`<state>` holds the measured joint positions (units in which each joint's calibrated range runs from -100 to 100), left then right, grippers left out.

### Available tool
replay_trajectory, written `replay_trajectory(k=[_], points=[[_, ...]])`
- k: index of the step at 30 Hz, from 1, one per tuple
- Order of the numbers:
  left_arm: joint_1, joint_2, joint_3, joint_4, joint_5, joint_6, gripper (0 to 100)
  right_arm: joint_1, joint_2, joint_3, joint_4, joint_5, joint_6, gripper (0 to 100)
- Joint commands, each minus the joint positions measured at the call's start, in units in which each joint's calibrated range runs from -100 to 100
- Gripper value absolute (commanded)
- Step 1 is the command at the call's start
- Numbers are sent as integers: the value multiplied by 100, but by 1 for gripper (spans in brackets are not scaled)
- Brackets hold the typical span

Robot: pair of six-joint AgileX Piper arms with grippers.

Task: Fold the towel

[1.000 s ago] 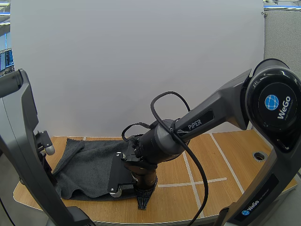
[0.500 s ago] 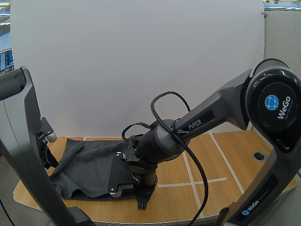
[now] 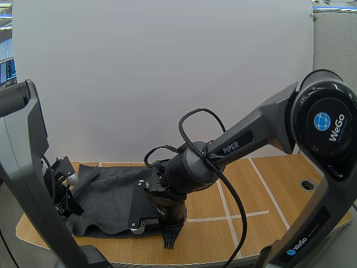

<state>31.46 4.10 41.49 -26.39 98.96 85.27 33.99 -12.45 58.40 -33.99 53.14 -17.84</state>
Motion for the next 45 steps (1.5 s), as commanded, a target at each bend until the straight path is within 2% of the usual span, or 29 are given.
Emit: replay_trajectory(k=[1, 15, 20, 24, 33, 39, 45], points=[[-25, 304, 38, 555, 104, -283, 0, 6, -88, 22, -43, 203, 29, 0], [-8, 343, 38, 1926, 104, -854, 0, 6, -88, 22, -43, 203, 29, 0], [144, 330, 12, 2108, 104, -857, 0, 6, -88, 22, -43, 203, 29, 0], [254, 330, -162, 1885, 104, -812, 0, 6, -88, 22, -43, 182, 29, 0], [248, 330, -220, 726, 104, -617, 0, 6, -88, 22, -43, 182, 29, 0], [248, 532, -44, 861, 104, -532, 0, 6, -88, 22, -43, 162, 29, 0], [248, 919, 109, 951, -398, -542, 0, 6, -88, 22, -72, 165, 29, 0]])
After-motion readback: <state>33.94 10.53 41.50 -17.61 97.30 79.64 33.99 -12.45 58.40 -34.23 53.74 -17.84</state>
